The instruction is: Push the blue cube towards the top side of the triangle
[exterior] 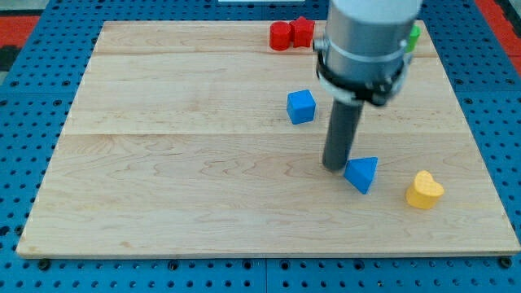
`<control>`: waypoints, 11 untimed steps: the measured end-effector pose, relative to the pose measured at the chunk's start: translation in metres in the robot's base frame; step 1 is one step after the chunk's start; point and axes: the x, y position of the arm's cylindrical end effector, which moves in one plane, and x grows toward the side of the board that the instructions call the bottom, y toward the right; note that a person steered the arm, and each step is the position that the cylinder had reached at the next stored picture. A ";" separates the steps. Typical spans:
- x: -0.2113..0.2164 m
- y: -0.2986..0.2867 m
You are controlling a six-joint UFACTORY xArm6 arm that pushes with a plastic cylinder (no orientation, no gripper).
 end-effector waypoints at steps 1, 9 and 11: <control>0.023 0.038; -0.152 0.024; -0.082 0.052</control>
